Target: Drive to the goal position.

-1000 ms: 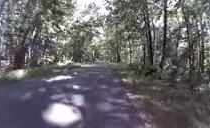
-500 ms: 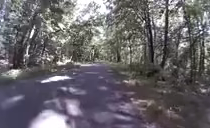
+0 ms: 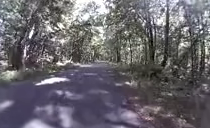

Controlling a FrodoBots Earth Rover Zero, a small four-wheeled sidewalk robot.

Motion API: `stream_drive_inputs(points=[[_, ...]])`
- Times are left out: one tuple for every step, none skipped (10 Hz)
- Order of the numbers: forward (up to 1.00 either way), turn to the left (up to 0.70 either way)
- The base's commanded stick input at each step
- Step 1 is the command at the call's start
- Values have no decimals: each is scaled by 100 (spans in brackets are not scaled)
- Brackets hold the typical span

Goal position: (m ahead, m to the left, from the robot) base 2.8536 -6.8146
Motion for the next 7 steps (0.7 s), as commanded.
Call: stream_drive_inputs(points=[[45,0],[45,0],[45,0],[45,0],[45,0],[45,0],[45,0]])
